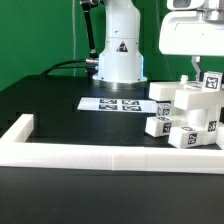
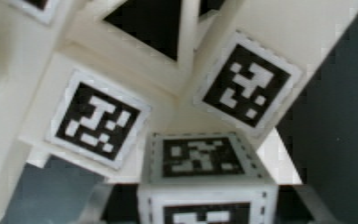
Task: Assemble chair
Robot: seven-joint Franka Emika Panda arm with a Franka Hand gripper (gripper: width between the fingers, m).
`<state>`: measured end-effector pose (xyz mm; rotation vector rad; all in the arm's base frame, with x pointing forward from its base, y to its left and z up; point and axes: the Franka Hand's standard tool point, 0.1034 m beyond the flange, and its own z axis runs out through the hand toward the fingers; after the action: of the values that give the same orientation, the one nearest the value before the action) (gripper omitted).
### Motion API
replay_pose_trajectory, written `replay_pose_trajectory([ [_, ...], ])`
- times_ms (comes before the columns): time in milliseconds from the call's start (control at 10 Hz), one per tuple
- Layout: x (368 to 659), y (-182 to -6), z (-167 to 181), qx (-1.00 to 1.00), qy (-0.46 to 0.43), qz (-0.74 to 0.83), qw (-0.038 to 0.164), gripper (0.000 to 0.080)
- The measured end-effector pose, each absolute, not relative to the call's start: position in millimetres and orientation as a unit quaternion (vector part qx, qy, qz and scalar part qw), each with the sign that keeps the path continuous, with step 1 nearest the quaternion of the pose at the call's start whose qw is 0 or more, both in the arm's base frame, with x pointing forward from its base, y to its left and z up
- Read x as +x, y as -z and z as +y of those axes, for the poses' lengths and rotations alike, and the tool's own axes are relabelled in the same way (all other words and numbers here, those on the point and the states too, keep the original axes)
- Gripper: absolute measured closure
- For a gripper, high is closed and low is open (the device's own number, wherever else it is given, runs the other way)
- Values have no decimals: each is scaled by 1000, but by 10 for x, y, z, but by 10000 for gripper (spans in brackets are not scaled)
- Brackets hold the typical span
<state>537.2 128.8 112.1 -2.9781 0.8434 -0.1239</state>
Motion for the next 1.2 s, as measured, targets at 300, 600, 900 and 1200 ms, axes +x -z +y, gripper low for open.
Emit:
replay_pose_trajectory([
  [300, 5372, -1121, 1290, -932, 38, 359, 26, 512],
  [600, 5370, -1120, 1299, -890, 33, 453, 33, 512],
  [900, 5369, -1116, 1304, -835, 24, 548, 44, 512],
  [1200, 5361, -1117, 1339, -776, 17, 629, 49, 512],
])
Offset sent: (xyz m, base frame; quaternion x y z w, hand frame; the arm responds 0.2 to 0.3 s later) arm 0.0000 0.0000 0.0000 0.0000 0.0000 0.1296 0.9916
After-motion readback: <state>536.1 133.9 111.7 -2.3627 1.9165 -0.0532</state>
